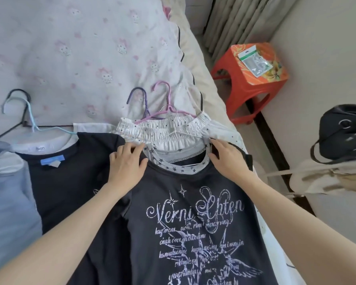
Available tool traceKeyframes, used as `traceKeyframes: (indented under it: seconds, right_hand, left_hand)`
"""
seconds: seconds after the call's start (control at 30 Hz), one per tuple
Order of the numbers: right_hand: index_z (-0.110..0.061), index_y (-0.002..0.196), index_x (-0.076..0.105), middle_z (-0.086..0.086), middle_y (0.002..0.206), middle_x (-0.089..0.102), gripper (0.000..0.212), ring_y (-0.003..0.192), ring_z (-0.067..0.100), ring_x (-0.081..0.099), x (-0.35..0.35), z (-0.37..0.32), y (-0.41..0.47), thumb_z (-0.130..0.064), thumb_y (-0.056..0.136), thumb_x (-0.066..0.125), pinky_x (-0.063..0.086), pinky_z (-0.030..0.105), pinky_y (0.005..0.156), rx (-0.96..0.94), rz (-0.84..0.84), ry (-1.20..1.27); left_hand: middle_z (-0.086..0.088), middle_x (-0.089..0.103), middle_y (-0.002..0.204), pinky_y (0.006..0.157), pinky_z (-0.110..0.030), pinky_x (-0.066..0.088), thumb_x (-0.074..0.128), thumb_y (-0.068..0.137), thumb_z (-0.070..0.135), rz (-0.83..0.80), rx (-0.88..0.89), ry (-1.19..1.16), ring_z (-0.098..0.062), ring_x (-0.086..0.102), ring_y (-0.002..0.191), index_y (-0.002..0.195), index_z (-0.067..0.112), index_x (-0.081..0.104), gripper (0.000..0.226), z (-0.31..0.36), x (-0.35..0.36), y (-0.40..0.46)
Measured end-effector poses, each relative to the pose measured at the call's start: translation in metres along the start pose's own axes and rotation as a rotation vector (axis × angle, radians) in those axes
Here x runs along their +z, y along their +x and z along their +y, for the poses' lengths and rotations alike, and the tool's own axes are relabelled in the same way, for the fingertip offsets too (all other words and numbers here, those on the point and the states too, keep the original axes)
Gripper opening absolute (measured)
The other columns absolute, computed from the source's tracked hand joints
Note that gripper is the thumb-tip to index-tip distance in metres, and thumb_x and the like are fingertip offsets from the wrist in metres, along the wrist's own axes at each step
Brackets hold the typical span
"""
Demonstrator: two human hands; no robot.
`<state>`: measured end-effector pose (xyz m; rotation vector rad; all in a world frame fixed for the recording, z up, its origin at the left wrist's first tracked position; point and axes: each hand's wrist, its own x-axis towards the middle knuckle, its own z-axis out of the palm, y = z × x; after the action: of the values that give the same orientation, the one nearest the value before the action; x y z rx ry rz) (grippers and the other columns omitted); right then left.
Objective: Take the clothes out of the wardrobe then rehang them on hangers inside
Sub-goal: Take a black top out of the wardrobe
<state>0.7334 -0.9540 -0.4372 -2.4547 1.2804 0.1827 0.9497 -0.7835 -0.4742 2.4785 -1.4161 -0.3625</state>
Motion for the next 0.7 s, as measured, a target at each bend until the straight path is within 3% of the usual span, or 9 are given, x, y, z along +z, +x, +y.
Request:
traceKeyframes:
  seconds: [0.1,0.27,0.33,0.47,0.57,0.7]
  right_hand:
    - [-0.011,0.141,0.036,0.009,0.144,0.041,0.054,0.13,0.03,0.039,-0.01,0.0,-0.024,-0.032,0.093,0.05,0.03,0.046,0.107,-0.006,0.019,-0.073]
    - [-0.023,0.149,0.014,0.004,0.155,0.018,0.062,0.143,0.02,0.014,-0.045,-0.012,-0.09,-0.044,0.096,0.04,0.006,0.043,0.116,0.028,0.034,-0.087]
    - [-0.024,0.149,0.013,0.004,0.155,0.017,0.064,0.144,0.02,0.013,-0.061,-0.015,-0.124,-0.047,0.095,0.039,0.004,0.043,0.116,0.046,0.085,-0.074]
    - [-0.024,0.148,0.016,0.003,0.155,0.02,0.064,0.143,0.022,0.014,-0.089,-0.006,-0.205,-0.048,0.094,0.041,0.005,0.045,0.117,0.117,0.185,-0.04]
    - [-0.024,0.146,0.025,0.002,0.152,0.027,0.06,0.142,0.022,0.019,-0.106,0.006,-0.276,-0.049,0.094,0.041,0.006,0.047,0.116,0.185,0.293,0.009]
    - [-0.023,0.144,0.031,0.003,0.15,0.033,0.071,0.14,0.024,0.026,-0.119,0.024,-0.383,-0.061,0.085,0.02,0.008,0.049,0.114,0.308,0.409,-0.009]
  left_hand:
    - [-0.013,0.049,0.131,0.094,-0.05,0.035,0.063,0.084,0.025,-0.011,0.075,0.056,-0.033,0.045,0.12,0.132,0.015,0.049,0.05,0.008,-0.015,-0.016]
    - [-0.018,0.049,0.133,0.099,-0.058,0.034,0.066,0.082,0.028,-0.033,0.223,0.112,-0.036,0.044,0.126,0.129,0.014,0.052,0.052,0.04,-0.046,-0.051]
    - [-0.017,0.05,0.133,0.097,-0.06,0.036,0.061,0.084,0.032,-0.019,0.306,0.128,-0.037,0.045,0.125,0.128,0.014,0.054,0.048,0.059,-0.059,-0.063]
    - [-0.013,0.047,0.137,0.104,-0.056,0.027,0.03,0.086,0.047,-0.034,0.416,0.048,-0.034,0.04,0.129,0.132,0.016,0.05,0.058,0.113,-0.091,-0.091]
    - [-0.008,0.044,0.141,0.11,-0.051,0.022,0.028,0.089,0.047,0.0,0.588,-0.02,-0.027,0.034,0.134,0.135,0.019,0.047,0.057,0.166,-0.109,-0.131]
    - [-0.008,0.047,0.139,0.11,-0.051,0.024,0.034,0.089,0.042,0.028,0.754,-0.071,-0.027,0.035,0.133,0.133,0.018,0.049,0.053,0.229,-0.121,-0.2]
